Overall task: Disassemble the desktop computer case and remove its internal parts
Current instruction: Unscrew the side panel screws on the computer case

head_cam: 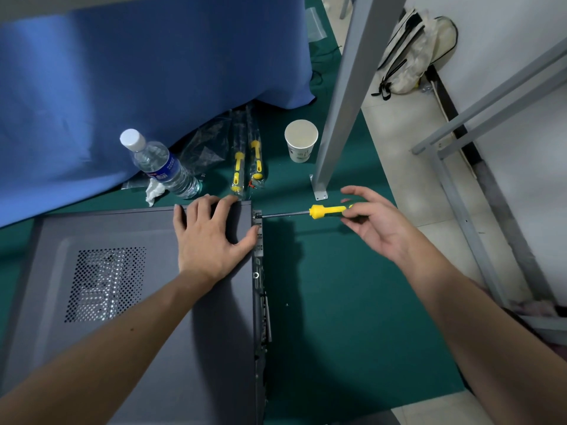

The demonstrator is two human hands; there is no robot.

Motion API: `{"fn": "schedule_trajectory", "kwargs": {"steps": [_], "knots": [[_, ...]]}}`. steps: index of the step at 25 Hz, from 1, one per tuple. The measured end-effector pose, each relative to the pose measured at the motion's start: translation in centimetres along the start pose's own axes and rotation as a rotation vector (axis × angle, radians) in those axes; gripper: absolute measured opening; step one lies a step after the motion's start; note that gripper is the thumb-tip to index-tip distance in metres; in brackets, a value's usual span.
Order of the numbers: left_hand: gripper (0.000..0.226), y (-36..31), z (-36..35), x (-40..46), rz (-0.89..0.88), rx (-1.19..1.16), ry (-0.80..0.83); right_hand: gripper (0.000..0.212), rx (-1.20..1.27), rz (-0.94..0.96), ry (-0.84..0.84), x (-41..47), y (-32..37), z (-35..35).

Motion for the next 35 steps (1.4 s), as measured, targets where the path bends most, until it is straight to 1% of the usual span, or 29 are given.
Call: {"fn": "schedule_trajectory", "kwargs": {"steps": [1,2,3,4,5,6,7,9,10,11,12,13,14,15,17,19,21,23,25,28,31,33,35], "knots": [[0.064,0.0,0.0,0.0,0.001,-0.001,-0.001,0.013,-0.048,-0.026,-0.009,-0.2,-0.3,0.0],[0.064,0.0,0.0,0.0,0.002,-0.002,-0.002,0.012,-0.173,-0.047,-0.043,-0.4,-0.4,0.3],[0.063,0.0,0.1,0.1,0.003,-0.003,-0.003,0.021,-0.301,-0.049,-0.081,-0.4,-0.4,0.7],[0.062,-0.1,0.1,0.0,0.004,-0.005,-0.003,0.024,-0.372,-0.028,-0.098,-0.5,-0.3,0.8],[0.062,-0.1,0.1,0.0,0.004,-0.006,0.0,0.02,-0.363,0.009,-0.092,-0.4,0.0,0.8],[0.062,-0.2,0.1,0.0,0.005,-0.005,0.009,0.015,-0.283,0.039,-0.063,-0.5,0.2,0.6],[0.062,-0.2,0.1,0.1,0.003,-0.002,0.024,0.016,-0.194,0.064,-0.027,-0.6,0.3,0.4],[0.062,-0.6,0.2,0.3,-0.022,0.003,0.072,0.028,-0.075,0.086,0.022,-0.5,0.5,0.3],[0.06,-1.1,0.2,0.5,-0.058,0.009,0.103,0.027,-0.078,0.084,0.032,-0.6,0.5,0.2],[0.057,-1.9,0.2,0.7,-0.113,0.014,0.138,0.018,-0.136,0.078,0.024,-0.5,0.3,0.3],[0.053,-2.8,0.1,1.1,-0.168,0.011,0.179,0.008,-0.248,0.067,-0.001,-0.7,0.2,0.4],[0.045,-3.4,-0.1,1.6,-0.203,-0.005,0.226,0.011,-0.388,0.069,-0.028,-0.7,0.3,0.5],[0.037,-3.7,-0.1,2.3,-0.21,-0.027,0.277,0.016,-0.469,0.082,-0.05,-0.7,0.4,0.5],[0.031,-3.7,-0.1,2.9,-0.196,-0.047,0.335,0.014,-0.475,0.101,-0.055,-0.7,0.5,0.5],[0.028,-3.5,0.2,3.9,-0.202,-0.058,0.448,0.008,-0.349,0.133,-0.031,-0.6,0.8,0.4],[0.028,-3.9,0.6,4.3,-0.246,-0.029,0.506,0.015,-0.272,0.149,-0.001,-0.6,0.9,0.2],[0.022,-4.6,1.0,4.7,-0.243,0.023,0.487,0.017,-0.263,0.157,0.014,-0.7,0.9,0.1],[0.015,-5.1,0.8,5.2,-0.188,0.058,0.473,0.017,-0.274,0.158,0.019,-0.9,1.0,0.0],[0.009,-5.6,0.6,5.5,-0.142,0.077,0.499,0.019,-0.273,0.161,0.01,-0.9,1.2,0.2],[0.008,-5.5,0.7,5.5,-0.111,0.043,0.529,0.018,-0.236,0.157,0.0,-0.9,1.1,1.2],[0.01,-5.7,1.1,4.7,-0.148,-0.015,0.475,0.01,-0.182,0.081,-0.003,-1.6,-0.8,2.7],[0.012,-6.2,1.1,4.0,-0.208,0.053,0.431,0.006,-0.178,0.02,-0.012,-2.5,-2.9,3.5],[0.013,-6.8,0.8,3.5,-0.271,0.126,0.407,0.009,-0.158,0.004,-0.024,-3.2,-4.7,3.9]]}}
Point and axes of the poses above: each hand's wrist, its own x-axis towards the middle knuckle, its own z-axis out of the back of the hand, y = z × x, the point moved 7 cm from there along x, towards the middle knuckle, and after that the axes turned 1 degree about y, right-handed, at the moved point
